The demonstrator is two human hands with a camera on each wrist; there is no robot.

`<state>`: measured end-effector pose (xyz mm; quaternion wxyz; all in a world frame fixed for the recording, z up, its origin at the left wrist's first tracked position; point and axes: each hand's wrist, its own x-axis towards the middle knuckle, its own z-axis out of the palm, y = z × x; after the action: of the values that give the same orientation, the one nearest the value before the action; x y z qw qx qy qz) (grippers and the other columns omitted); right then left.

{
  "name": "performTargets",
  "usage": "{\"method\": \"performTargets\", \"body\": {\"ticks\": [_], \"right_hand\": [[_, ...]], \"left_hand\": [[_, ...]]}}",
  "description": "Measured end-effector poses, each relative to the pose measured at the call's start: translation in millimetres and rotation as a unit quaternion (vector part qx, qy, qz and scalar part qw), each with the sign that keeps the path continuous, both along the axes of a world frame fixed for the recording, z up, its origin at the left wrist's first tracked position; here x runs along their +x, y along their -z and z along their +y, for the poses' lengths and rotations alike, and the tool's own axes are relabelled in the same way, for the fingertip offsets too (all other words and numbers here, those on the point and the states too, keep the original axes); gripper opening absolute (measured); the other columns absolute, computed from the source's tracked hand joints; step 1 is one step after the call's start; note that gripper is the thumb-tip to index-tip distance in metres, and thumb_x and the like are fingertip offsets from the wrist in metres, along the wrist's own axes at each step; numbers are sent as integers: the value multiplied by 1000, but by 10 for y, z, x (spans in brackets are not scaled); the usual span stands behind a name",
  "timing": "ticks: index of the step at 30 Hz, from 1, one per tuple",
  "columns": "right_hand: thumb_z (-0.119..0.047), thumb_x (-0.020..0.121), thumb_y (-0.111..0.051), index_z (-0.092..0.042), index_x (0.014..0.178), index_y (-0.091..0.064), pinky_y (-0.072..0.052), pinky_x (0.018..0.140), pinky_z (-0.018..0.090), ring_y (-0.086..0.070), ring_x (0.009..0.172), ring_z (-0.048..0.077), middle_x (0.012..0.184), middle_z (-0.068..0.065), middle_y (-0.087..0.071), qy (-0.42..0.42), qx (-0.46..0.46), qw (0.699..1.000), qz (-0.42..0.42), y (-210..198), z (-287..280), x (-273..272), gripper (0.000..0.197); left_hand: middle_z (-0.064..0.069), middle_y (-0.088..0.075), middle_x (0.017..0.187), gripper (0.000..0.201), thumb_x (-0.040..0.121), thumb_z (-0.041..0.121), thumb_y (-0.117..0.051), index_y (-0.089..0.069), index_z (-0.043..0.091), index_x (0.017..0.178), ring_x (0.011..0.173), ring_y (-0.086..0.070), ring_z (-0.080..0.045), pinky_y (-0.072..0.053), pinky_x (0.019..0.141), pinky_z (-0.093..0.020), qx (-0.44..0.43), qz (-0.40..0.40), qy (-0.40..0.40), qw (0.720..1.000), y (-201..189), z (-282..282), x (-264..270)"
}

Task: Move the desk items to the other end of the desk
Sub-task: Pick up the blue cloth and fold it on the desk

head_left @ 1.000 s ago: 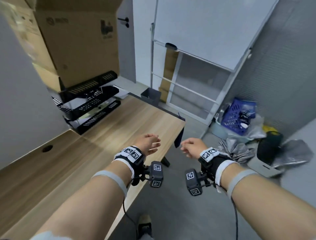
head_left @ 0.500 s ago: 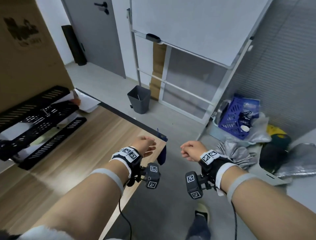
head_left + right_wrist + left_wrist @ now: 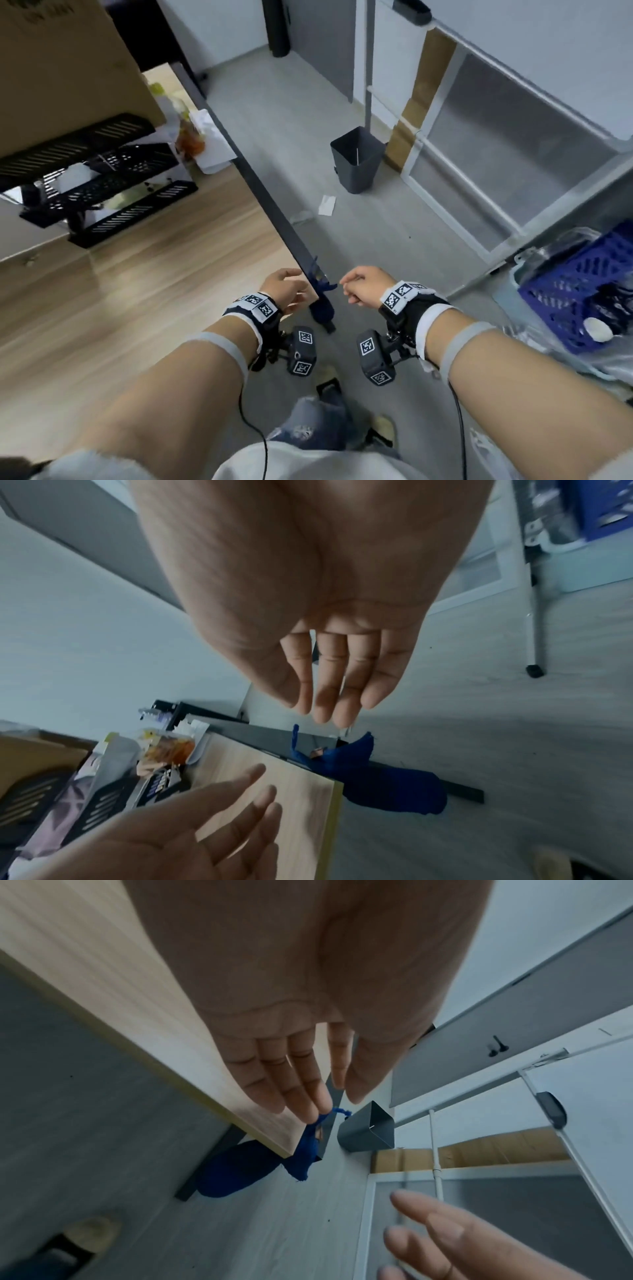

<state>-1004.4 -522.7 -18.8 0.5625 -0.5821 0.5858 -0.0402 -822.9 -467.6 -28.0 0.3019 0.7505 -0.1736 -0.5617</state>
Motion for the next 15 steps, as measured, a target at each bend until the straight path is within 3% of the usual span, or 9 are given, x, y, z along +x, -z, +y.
{"method": "performTargets", "body": {"ticks": [3,5,7,9,11,13,15], "right_hand": [[-9,90,-52,-10,102,-67,-50,58,24,-63,66,17,86,5,-69,-44,15,999,2,161,-237,102,19],[-9,91,-55,-13,108,-62,-48,58,18,-61,62,15,79,5,-65,-76,12,997,8,285,-382,165,19],[-8,90,-59,-21,123,-54,-45,54,14,-58,61,15,74,5,-61,-129,-12,992,3,400,-504,241,35],[-9,88,-60,-30,137,-46,-45,65,22,-60,73,19,82,7,-62,-195,-60,979,4,508,-612,341,55],[-9,87,-59,-33,141,-45,-48,77,27,-61,85,24,95,9,-63,-259,-89,962,8,612,-680,462,61],[-9,88,-57,-29,138,-51,-49,88,30,-62,95,27,106,10,-63,-309,-99,946,13,681,-741,581,54],[-14,90,-57,-22,123,-63,-47,89,28,-62,101,26,110,7,-66,-351,-120,928,35,734,-799,662,34]], "left_hand": [[-18,-66,84,37,88,2,-64,-56,16,121,62,-62,-25,-51,53,-25,14,-18,-4,1000,120,-183,-36],[-20,-69,98,37,85,7,-69,-56,19,118,78,-68,-32,-61,63,-38,27,-52,13,998,254,-325,-29],[-20,-68,108,42,80,10,-72,-53,18,117,93,-68,-36,-61,77,-49,42,-83,19,995,381,-394,-2],[-16,-65,105,49,76,13,-73,-42,15,114,91,-65,-29,-58,77,-41,57,-106,23,992,384,-396,-25],[-8,-63,96,54,67,20,-76,-38,13,104,82,-59,-21,-51,71,-33,84,-136,35,987,357,-355,-58],[-7,-69,87,58,53,28,-83,-46,14,96,77,-67,-24,-59,70,-38,108,-154,19,982,408,-298,-35],[-9,-74,79,41,56,31,-85,-58,15,83,75,-73,-27,-62,73,-45,131,-167,-8,977,431,-244,-33]]}}
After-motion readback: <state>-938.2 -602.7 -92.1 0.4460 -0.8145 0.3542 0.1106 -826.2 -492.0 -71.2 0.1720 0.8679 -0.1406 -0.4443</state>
